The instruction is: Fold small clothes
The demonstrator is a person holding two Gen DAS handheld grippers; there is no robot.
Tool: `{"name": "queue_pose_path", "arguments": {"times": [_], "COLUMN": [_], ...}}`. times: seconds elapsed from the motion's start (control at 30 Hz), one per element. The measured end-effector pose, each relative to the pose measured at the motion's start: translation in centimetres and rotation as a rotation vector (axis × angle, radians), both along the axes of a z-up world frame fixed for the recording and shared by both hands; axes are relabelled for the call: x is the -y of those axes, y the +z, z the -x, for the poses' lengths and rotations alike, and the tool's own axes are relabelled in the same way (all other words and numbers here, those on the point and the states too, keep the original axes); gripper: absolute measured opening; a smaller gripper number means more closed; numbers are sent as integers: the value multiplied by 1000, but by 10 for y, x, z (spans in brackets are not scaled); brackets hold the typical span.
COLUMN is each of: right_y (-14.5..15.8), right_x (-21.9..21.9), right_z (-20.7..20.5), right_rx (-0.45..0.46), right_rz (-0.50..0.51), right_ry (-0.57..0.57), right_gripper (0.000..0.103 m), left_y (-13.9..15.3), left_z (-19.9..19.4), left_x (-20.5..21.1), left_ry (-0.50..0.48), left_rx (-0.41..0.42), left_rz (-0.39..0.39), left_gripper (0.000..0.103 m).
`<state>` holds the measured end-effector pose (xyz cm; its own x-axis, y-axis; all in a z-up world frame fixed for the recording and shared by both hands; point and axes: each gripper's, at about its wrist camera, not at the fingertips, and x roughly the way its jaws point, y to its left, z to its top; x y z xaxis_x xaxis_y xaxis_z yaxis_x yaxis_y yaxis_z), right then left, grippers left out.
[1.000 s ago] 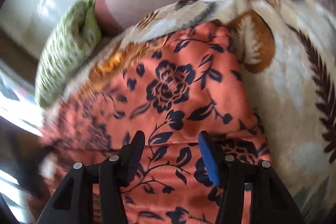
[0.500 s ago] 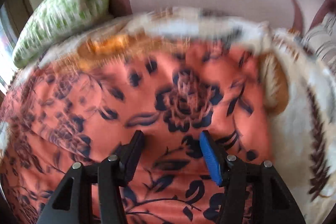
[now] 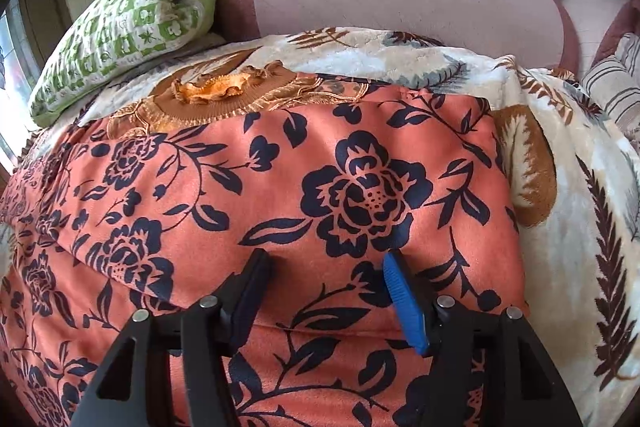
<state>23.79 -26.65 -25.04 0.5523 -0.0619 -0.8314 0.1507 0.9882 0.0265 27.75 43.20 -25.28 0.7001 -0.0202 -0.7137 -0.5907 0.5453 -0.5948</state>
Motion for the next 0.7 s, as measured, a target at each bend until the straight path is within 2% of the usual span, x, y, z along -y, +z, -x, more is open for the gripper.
{"name": "queue_pose_path", "arguments": {"times": [0.07,0.1,0.13,0.17,0.23,0.27,0.3,0.4,0.47,0.57,0.7], "right_y": [0,-1,-1,-1,-1,-1,-1,-1,1,6,17], "right_x": [0,0,0,0,1,0,0,1,5,16,42], "right_z": [0,-1,-1,-1,0,0,-1,0,1,0,3], "right_rx": [2,3,4,5,5,6,5,6,8,15,32], "right_rz": [1,0,-2,-5,-6,-6,-5,-13,-29,-111,-269], "right_ry": [1,1,2,2,3,3,4,2,0,-23,-92], "right_gripper": [64,64,64,64,64,64,64,65,65,64,64], "left_y": [0,1,-1,-5,-11,-10,-9,6,29,75,123], "left_z": [-11,-15,-21,-26,-33,-36,-37,-37,-36,-35,-30], "left_x": [-6,-9,-13,-16,-21,-22,-21,-4,20,89,190], "left_ry": [0,-12,-20,-18,-5,4,5,-17,-81,-244,-449], "left_rx": [12,22,24,6,-22,-31,-38,-24,-1,55,125], "left_rz": [14,21,37,54,65,43,31,-20,-105,-251,-382], "left_gripper": [70,64,49,43,22,19,11,6,6,6,6]}}
